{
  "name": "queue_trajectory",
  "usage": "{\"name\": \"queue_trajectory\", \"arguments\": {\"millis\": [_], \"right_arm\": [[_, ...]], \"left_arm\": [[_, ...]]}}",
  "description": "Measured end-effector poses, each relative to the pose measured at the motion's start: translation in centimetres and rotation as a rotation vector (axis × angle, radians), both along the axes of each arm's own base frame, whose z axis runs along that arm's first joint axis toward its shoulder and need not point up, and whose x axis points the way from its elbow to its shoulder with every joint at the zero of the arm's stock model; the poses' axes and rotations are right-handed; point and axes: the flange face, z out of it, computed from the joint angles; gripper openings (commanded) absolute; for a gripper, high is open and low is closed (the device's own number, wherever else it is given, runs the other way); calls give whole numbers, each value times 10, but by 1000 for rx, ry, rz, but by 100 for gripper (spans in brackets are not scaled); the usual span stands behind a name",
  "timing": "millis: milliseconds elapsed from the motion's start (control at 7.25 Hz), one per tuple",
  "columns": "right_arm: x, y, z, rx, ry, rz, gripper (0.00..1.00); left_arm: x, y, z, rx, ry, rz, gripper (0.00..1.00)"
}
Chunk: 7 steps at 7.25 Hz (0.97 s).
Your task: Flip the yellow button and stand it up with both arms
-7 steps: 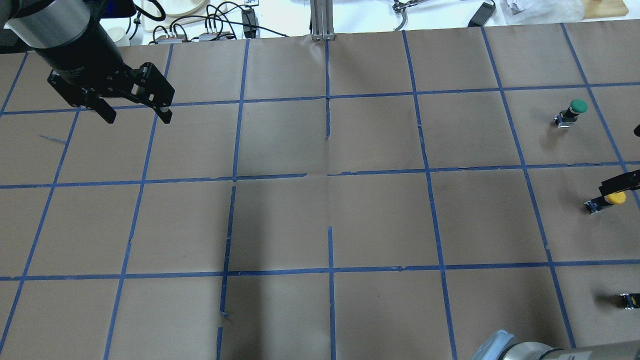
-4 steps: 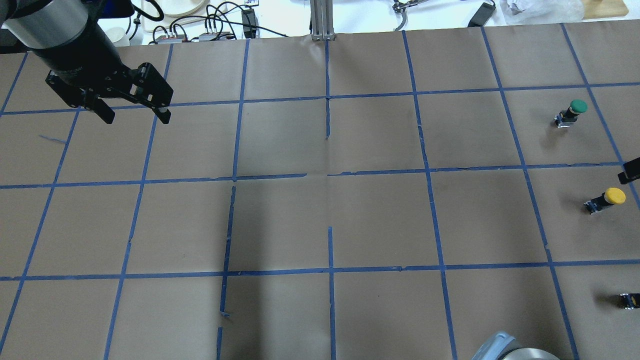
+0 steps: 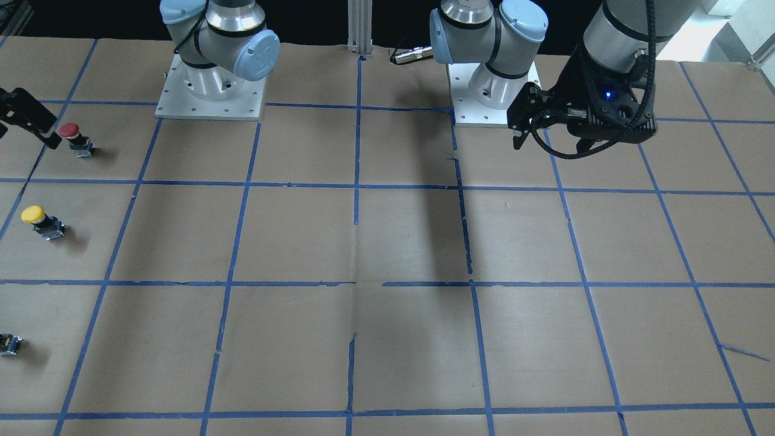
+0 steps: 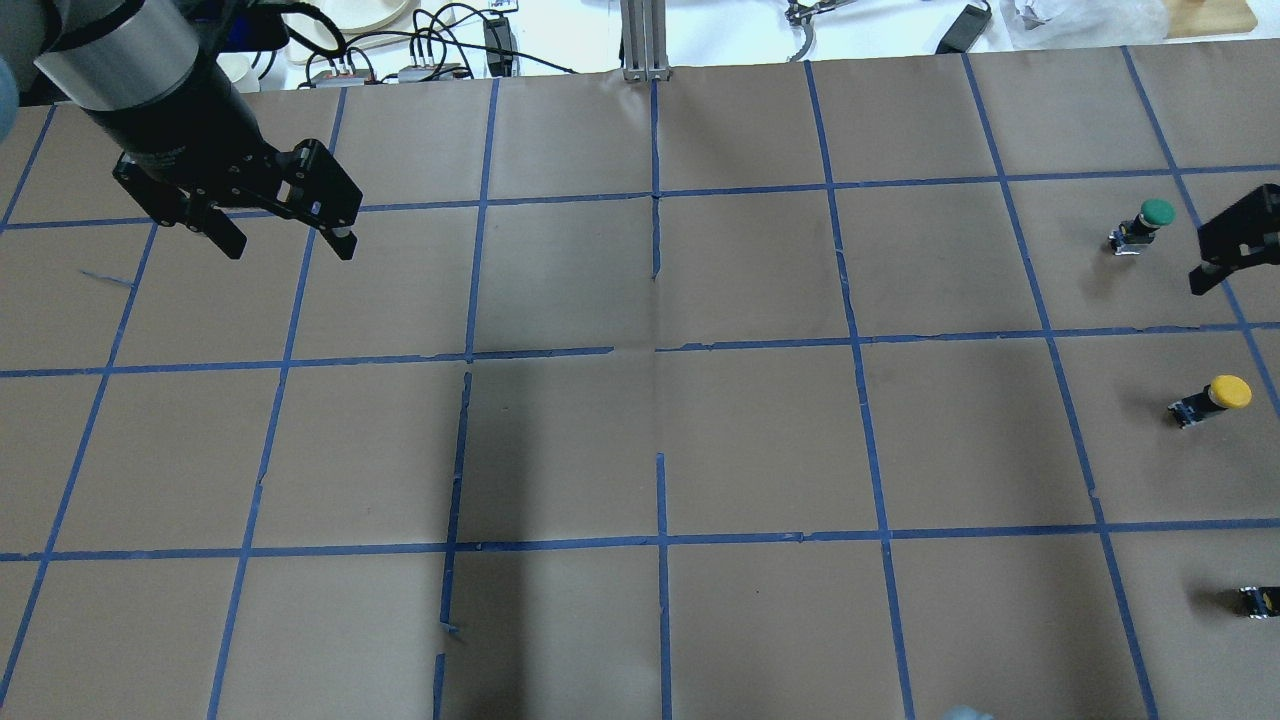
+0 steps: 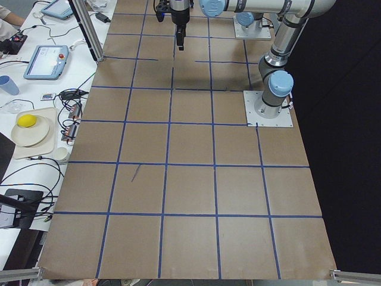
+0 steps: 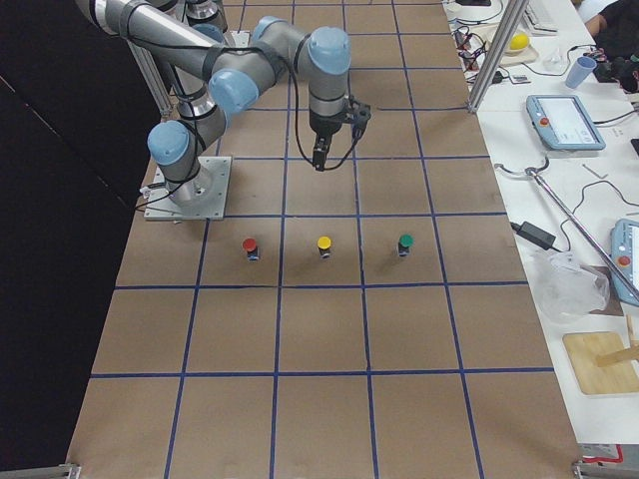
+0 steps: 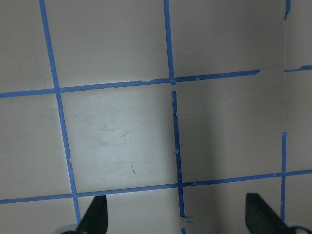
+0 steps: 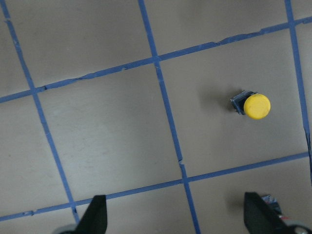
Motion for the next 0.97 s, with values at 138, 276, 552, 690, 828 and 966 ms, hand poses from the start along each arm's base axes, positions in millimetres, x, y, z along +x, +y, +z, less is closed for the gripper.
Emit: {"name": "queue_trajectory", "arguments": {"millis": [138, 276, 552, 690, 828, 966], "right_arm": [[48, 0, 22, 1, 14, -26, 100], [95, 12, 41, 1, 17, -26, 100], [156, 37, 53, 25, 9, 19, 100], [172, 41, 52, 25, 12, 14, 100], [184, 39, 50, 13, 19, 12, 100], [192, 37, 48, 5, 20, 16, 100]], "left_arm": [[-8, 1, 1, -2, -2, -8, 100], [-15, 4, 2, -4, -5, -5, 100], [-20, 7, 4, -11, -9, 10, 100], [-20, 6, 5, -14, -9, 13, 100], [-20, 4, 5, -16, -9, 14, 100], [-20, 3, 4, -15, -8, 15, 100]]}}
